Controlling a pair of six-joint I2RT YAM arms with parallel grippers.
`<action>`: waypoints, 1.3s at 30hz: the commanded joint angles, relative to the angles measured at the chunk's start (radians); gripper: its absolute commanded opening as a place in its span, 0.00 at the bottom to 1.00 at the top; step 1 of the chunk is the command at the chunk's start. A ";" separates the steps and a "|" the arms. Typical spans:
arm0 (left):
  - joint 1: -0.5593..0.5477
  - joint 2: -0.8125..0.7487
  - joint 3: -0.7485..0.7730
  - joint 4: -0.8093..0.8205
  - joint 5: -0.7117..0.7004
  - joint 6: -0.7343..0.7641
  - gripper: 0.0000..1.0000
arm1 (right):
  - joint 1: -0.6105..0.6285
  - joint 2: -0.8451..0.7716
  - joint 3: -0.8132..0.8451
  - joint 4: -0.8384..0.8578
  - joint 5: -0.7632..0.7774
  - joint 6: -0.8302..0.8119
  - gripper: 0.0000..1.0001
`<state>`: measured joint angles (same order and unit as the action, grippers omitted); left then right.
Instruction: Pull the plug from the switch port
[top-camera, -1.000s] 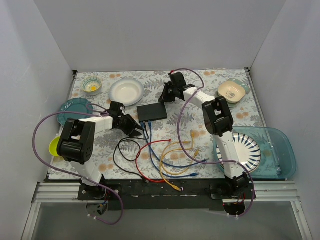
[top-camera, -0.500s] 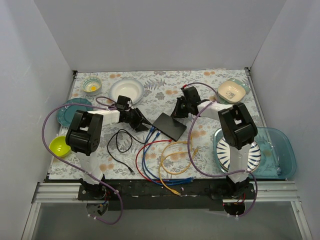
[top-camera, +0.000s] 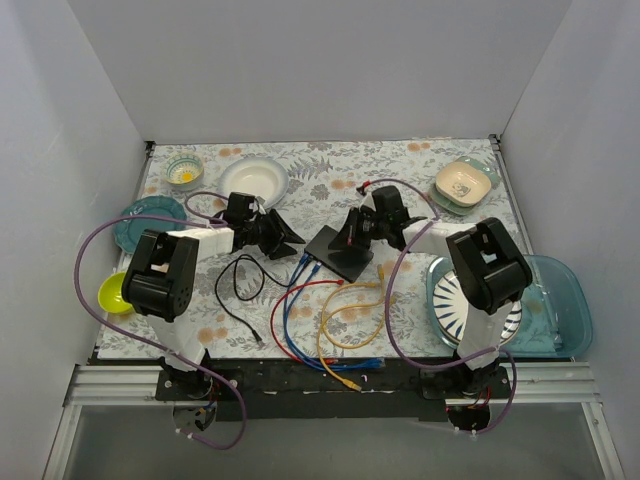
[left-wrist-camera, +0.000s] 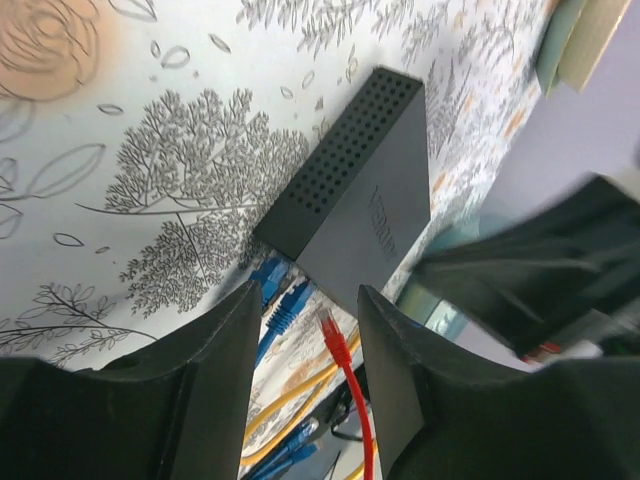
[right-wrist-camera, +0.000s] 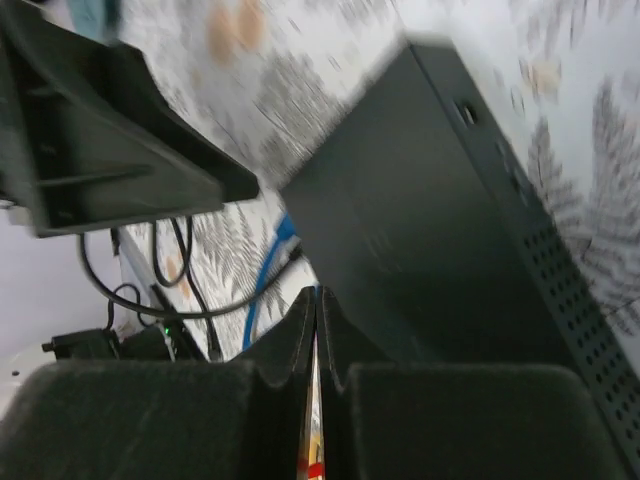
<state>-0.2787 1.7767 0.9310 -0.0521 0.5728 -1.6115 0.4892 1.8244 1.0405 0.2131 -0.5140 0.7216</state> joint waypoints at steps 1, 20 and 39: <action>-0.001 -0.005 -0.030 0.101 0.108 0.019 0.42 | 0.015 0.067 -0.056 0.094 -0.159 0.088 0.06; 0.003 0.109 -0.110 0.202 0.088 0.062 0.34 | 0.020 0.193 -0.059 0.066 -0.092 0.191 0.05; 0.033 0.253 -0.104 0.425 0.274 -0.030 0.27 | 0.020 0.194 -0.068 0.057 -0.106 0.179 0.04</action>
<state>-0.2390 2.0071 0.8326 0.3901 0.8871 -1.6558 0.5060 1.9862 0.9916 0.3405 -0.6807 0.9394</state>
